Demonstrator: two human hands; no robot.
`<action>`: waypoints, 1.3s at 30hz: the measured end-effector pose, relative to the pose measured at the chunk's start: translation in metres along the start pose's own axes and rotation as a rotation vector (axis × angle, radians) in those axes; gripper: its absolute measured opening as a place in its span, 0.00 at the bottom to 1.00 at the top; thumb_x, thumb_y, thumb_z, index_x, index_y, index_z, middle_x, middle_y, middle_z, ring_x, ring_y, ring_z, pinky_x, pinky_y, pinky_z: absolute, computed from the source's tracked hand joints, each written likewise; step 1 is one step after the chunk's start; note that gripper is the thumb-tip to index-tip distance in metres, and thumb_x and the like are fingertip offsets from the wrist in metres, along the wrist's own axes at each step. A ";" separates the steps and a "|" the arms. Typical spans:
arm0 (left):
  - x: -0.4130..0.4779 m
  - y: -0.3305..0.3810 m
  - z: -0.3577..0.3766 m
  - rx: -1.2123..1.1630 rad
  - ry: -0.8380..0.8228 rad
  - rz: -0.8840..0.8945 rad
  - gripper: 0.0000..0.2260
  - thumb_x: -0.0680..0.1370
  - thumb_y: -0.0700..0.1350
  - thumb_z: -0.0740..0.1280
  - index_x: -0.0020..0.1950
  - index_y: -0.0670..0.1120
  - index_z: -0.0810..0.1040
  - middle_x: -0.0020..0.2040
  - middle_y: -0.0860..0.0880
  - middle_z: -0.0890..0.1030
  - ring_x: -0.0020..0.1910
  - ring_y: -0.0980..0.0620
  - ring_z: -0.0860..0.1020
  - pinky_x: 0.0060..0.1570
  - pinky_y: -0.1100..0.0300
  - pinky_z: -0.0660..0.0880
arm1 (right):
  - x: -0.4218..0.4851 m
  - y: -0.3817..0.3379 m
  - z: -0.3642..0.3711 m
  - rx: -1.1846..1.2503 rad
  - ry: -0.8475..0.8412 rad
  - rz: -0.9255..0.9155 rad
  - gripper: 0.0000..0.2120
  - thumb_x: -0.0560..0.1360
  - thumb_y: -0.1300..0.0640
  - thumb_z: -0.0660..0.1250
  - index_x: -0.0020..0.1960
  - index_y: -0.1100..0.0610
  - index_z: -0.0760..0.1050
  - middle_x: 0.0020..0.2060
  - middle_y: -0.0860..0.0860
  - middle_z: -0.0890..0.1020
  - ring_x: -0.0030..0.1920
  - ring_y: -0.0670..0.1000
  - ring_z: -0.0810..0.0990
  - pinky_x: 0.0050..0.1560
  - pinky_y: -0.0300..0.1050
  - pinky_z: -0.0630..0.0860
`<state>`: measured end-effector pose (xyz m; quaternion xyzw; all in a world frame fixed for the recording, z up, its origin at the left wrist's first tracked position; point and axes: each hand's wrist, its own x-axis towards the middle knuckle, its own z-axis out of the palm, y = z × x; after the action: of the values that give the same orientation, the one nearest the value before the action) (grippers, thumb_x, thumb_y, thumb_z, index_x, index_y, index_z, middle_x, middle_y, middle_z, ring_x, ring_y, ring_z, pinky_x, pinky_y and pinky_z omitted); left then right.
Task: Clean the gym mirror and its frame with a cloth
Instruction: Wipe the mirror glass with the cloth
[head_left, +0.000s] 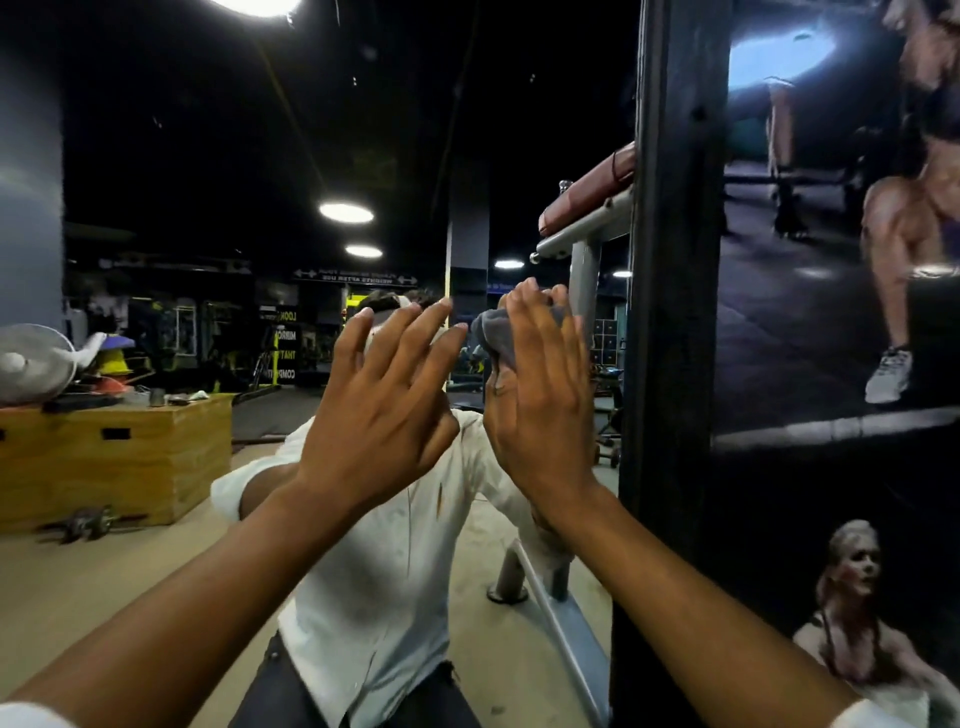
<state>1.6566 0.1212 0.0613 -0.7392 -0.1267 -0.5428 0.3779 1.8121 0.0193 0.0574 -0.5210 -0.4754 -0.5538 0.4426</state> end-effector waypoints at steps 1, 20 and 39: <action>0.000 0.000 0.001 0.004 0.003 0.012 0.32 0.81 0.54 0.61 0.83 0.42 0.65 0.84 0.40 0.62 0.84 0.39 0.59 0.81 0.34 0.54 | 0.000 0.000 0.000 0.001 -0.006 -0.008 0.33 0.80 0.67 0.66 0.83 0.60 0.59 0.83 0.56 0.61 0.85 0.57 0.52 0.83 0.63 0.53; 0.001 0.001 0.007 0.045 -0.045 0.048 0.33 0.85 0.59 0.54 0.87 0.43 0.56 0.87 0.39 0.53 0.86 0.40 0.50 0.82 0.34 0.49 | -0.010 0.009 -0.009 0.024 -0.089 -0.105 0.33 0.80 0.65 0.65 0.83 0.61 0.59 0.83 0.57 0.60 0.85 0.59 0.52 0.83 0.65 0.53; -0.111 -0.061 -0.009 -0.073 -0.065 0.133 0.33 0.85 0.53 0.59 0.87 0.42 0.55 0.87 0.41 0.52 0.86 0.41 0.52 0.81 0.32 0.54 | -0.095 0.010 -0.021 -0.091 0.092 0.271 0.30 0.84 0.60 0.59 0.85 0.58 0.56 0.84 0.55 0.58 0.85 0.58 0.54 0.82 0.66 0.56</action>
<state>1.5714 0.1810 -0.0117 -0.7765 -0.0699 -0.4965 0.3816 1.8246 -0.0035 -0.0370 -0.5739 -0.3544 -0.5332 0.5106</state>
